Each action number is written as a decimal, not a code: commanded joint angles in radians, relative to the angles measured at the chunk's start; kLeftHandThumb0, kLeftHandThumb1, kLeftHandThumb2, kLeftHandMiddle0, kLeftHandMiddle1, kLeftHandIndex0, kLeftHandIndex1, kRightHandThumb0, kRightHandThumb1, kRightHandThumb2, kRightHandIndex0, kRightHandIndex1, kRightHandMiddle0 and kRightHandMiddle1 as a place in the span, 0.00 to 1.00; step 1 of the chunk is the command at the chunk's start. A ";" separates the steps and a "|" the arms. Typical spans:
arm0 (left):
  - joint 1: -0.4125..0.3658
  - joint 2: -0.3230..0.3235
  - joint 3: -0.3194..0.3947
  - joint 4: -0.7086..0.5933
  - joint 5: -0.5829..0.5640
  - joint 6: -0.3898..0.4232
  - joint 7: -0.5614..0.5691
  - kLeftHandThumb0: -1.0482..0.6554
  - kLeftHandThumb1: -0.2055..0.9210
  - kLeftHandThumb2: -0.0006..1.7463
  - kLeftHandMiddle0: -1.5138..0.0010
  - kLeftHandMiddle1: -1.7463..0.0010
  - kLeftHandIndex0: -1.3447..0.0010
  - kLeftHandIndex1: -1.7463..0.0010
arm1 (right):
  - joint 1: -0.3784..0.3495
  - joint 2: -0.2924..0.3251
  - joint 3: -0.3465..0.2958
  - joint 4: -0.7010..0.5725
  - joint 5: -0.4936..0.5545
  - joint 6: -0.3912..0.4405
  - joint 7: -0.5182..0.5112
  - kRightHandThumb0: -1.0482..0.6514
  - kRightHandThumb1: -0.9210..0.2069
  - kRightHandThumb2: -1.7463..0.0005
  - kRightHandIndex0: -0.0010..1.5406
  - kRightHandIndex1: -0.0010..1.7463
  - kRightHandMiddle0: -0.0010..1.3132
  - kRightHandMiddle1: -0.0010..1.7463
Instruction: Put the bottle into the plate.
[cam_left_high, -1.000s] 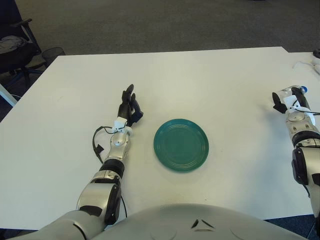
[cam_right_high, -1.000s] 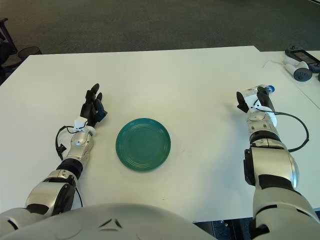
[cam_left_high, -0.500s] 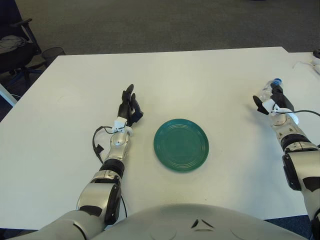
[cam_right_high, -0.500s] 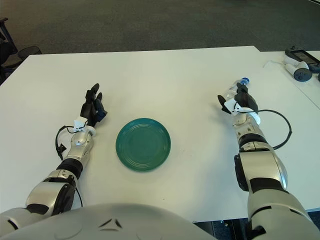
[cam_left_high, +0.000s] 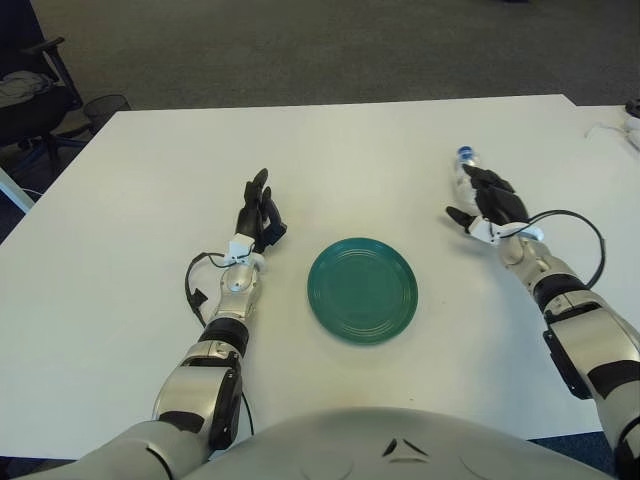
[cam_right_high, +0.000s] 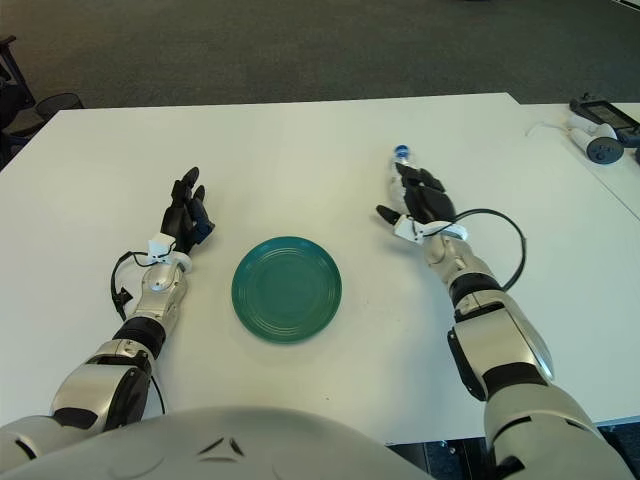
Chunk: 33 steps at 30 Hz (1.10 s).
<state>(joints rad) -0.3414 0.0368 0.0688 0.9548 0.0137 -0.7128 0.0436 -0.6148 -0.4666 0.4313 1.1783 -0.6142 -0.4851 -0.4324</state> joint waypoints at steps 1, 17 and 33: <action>0.118 -0.006 -0.011 0.063 0.018 0.014 -0.009 0.11 1.00 0.60 0.83 0.99 1.00 0.73 | 0.071 0.009 0.066 0.025 -0.061 -0.011 0.042 0.09 0.00 0.55 0.12 0.02 0.00 0.26; 0.121 -0.010 -0.016 0.060 0.021 0.016 0.007 0.11 1.00 0.60 0.82 0.98 1.00 0.72 | 0.052 -0.017 0.119 0.041 -0.084 -0.030 0.048 0.10 0.00 0.55 0.15 0.03 0.00 0.28; 0.120 -0.011 -0.016 0.066 0.024 0.014 0.013 0.11 1.00 0.61 0.82 0.98 1.00 0.71 | 0.065 -0.024 0.112 0.054 -0.069 -0.025 0.050 0.10 0.00 0.55 0.14 0.03 0.00 0.27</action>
<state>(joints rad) -0.3387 0.0347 0.0608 0.9499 0.0168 -0.7093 0.0481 -0.6282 -0.4937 0.5142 1.1791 -0.6550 -0.5366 -0.4420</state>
